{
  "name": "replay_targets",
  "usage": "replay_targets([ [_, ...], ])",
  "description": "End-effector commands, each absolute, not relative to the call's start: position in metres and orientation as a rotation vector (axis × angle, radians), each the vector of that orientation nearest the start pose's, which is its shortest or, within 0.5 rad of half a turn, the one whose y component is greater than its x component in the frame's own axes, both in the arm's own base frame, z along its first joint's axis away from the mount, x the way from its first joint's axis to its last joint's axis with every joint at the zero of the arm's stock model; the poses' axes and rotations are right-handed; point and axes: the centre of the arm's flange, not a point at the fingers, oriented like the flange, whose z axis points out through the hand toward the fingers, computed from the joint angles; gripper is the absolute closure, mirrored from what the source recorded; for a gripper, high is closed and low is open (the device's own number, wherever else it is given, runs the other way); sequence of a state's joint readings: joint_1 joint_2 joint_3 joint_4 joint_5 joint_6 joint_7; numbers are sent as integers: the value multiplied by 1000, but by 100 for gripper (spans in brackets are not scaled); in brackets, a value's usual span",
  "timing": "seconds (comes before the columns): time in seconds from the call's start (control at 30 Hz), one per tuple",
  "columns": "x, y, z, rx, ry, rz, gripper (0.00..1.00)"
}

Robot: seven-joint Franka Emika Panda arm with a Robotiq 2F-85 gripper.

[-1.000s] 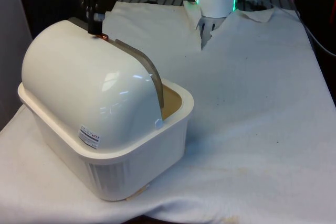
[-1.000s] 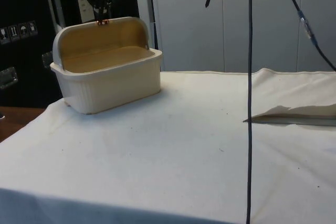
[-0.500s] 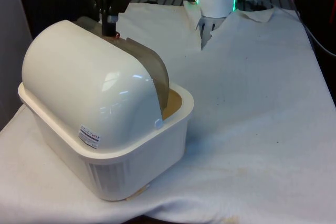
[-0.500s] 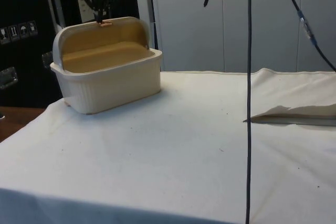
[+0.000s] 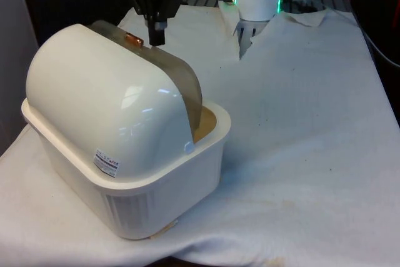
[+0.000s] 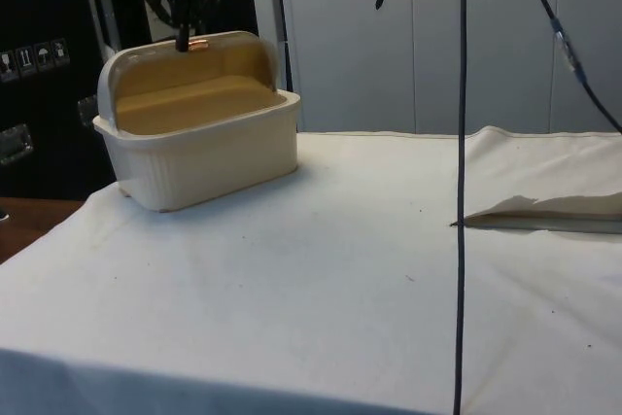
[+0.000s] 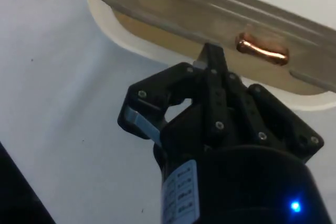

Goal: Open the lid, then close it.

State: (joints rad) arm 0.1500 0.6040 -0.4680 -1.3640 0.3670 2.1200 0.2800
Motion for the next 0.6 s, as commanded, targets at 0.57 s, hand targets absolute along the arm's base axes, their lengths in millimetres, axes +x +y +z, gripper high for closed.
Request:
replay_targets([
  [0.57, 720, -110, 394, -2838, 987, -194, 100],
])
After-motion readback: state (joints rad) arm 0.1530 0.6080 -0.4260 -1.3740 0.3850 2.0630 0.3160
